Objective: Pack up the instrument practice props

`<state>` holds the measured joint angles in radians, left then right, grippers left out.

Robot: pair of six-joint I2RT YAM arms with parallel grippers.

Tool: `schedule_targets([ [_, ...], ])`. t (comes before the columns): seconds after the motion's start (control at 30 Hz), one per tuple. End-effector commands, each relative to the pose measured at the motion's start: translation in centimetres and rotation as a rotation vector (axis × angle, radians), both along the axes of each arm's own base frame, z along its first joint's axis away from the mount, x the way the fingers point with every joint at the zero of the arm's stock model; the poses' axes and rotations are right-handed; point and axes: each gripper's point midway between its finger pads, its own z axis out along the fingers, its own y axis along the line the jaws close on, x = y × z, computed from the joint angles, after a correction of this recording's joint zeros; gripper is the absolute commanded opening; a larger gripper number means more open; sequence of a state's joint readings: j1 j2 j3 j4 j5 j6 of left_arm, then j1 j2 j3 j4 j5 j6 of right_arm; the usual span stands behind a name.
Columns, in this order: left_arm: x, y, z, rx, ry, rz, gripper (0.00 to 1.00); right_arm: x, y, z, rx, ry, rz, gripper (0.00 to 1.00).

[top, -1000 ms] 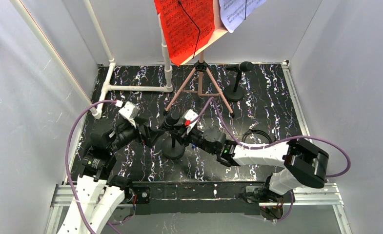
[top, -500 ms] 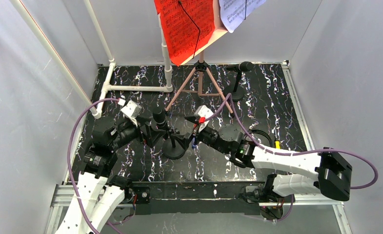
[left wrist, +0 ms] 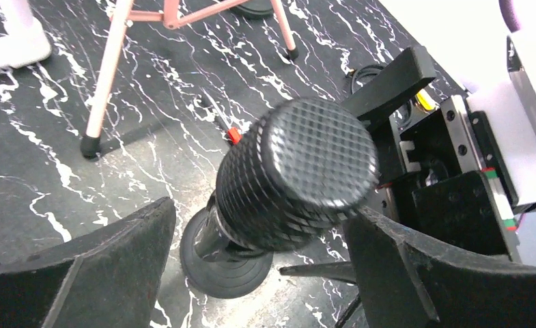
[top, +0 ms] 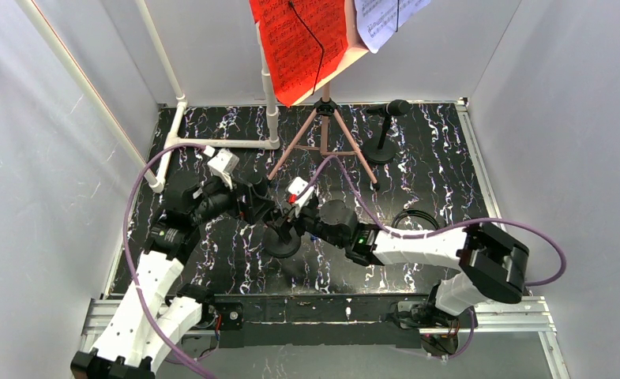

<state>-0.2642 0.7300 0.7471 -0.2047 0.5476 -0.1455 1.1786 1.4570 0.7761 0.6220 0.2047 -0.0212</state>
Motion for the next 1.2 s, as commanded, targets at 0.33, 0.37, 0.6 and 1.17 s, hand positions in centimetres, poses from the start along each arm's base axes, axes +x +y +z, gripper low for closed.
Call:
schedule_targets([
  [0.33,3.4,-0.1,3.2,-0.026,-0.196,0.046,0.84,2.2,3.2,4.0,0.114,-0.139,-0.029,0.67],
  [0.37,3.5,-0.1,3.3,-0.024,-0.206,0.045,0.83,2.2,3.3,3.8,0.106,-0.139,-0.028,0.64],
  [0.6,3.2,-0.4,1.3,0.005,-0.198,0.025,0.79,2.2,3.3,2.7,0.080,-0.132,-0.024,0.51],
  [1.17,3.3,-0.5,1.8,-0.036,-0.251,0.069,0.29,1.6,3.0,-1.5,0.001,-0.076,-0.004,0.08],
])
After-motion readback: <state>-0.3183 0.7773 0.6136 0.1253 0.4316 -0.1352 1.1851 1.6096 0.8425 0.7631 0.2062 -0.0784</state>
